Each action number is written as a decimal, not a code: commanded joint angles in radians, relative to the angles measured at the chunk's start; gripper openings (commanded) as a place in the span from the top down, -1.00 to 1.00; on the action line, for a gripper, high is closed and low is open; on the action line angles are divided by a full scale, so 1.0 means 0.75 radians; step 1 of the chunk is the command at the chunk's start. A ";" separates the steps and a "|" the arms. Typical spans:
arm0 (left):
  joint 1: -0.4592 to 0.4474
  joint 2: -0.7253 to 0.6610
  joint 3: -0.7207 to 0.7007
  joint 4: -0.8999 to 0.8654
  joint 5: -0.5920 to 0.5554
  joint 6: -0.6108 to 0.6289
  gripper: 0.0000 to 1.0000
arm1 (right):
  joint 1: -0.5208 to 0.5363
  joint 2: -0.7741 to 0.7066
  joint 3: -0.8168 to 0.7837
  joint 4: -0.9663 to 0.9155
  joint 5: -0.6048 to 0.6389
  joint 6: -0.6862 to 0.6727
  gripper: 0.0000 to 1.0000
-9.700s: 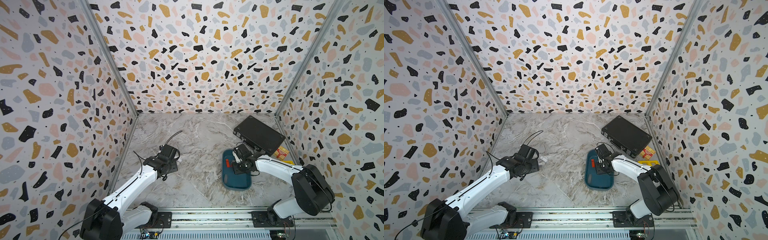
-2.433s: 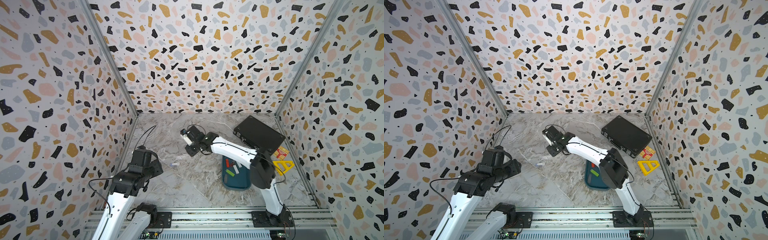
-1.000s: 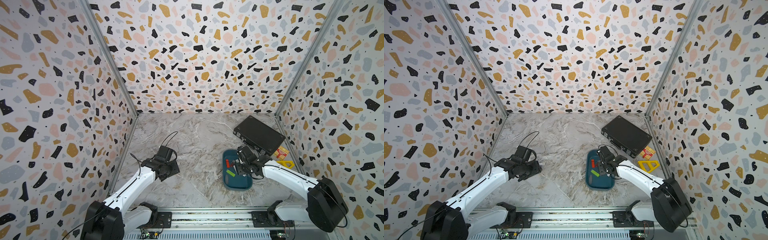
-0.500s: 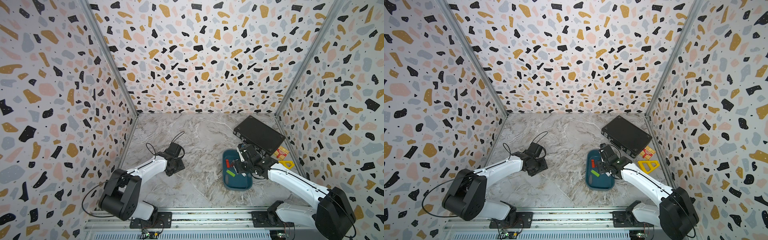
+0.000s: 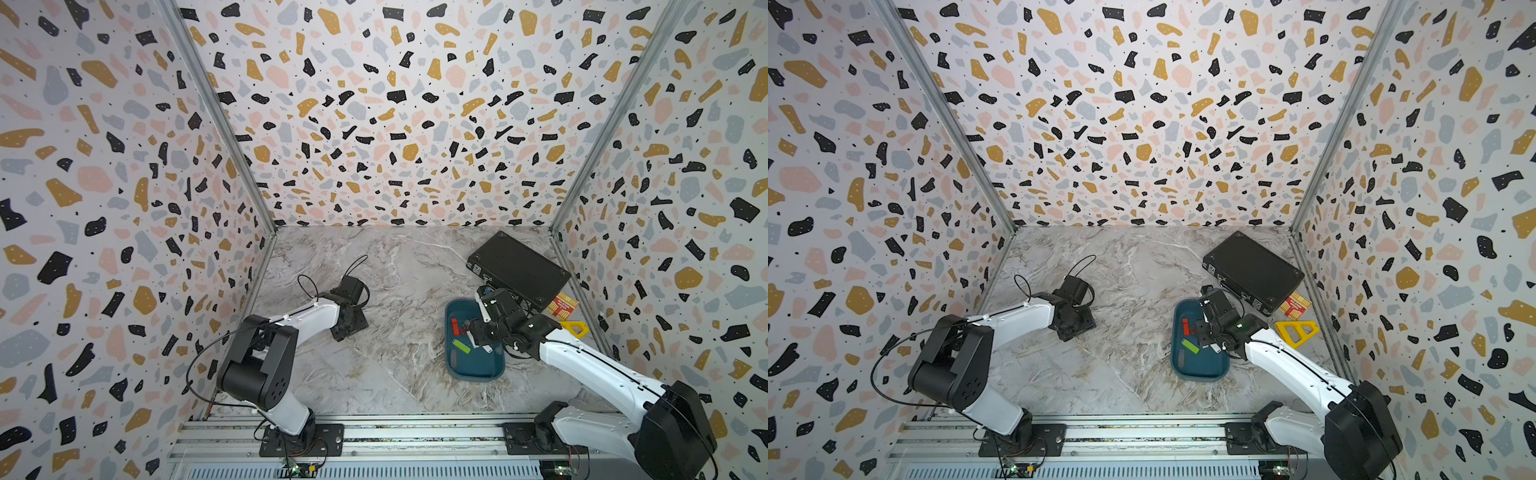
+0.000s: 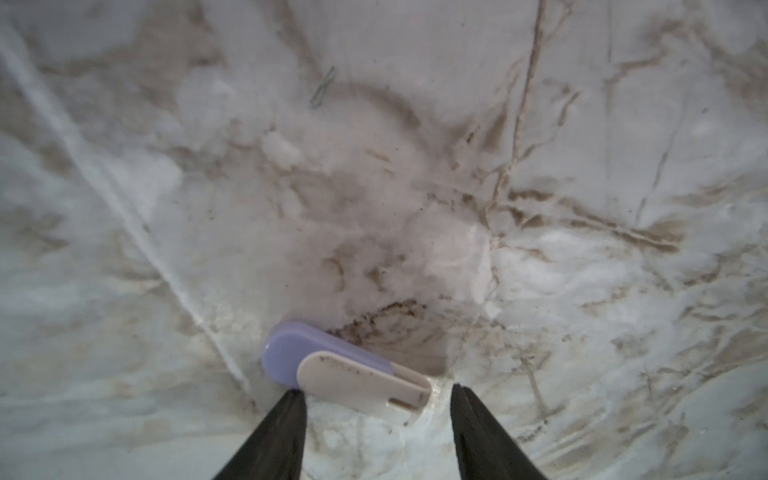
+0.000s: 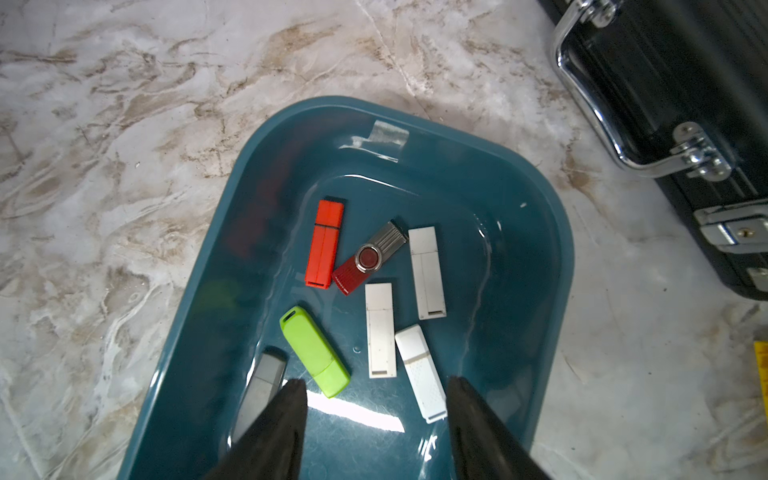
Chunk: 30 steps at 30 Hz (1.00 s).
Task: Put the usb flash drive into the storage box
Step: Pick up the USB flash from the center of the board.
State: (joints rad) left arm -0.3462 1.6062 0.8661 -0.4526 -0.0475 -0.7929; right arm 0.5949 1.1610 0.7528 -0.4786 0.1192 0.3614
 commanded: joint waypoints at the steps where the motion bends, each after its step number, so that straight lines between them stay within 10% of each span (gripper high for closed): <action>1: 0.013 0.005 0.005 -0.019 -0.048 0.033 -0.19 | -0.001 -0.006 -0.007 -0.005 -0.004 -0.008 -0.18; 21: 0.020 0.021 0.049 -0.043 0.034 0.159 0.62 | -0.001 -0.002 -0.005 -0.007 -0.027 -0.002 -0.18; 30: -0.366 -0.317 0.127 -0.132 0.048 0.035 0.71 | -0.073 -0.033 0.005 0.041 0.000 0.054 -0.15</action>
State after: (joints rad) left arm -0.5270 1.4334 0.9104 -0.5308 -0.0273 -0.7193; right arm 0.5728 1.1641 0.7525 -0.4694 0.1017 0.3737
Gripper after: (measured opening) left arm 0.191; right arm 0.575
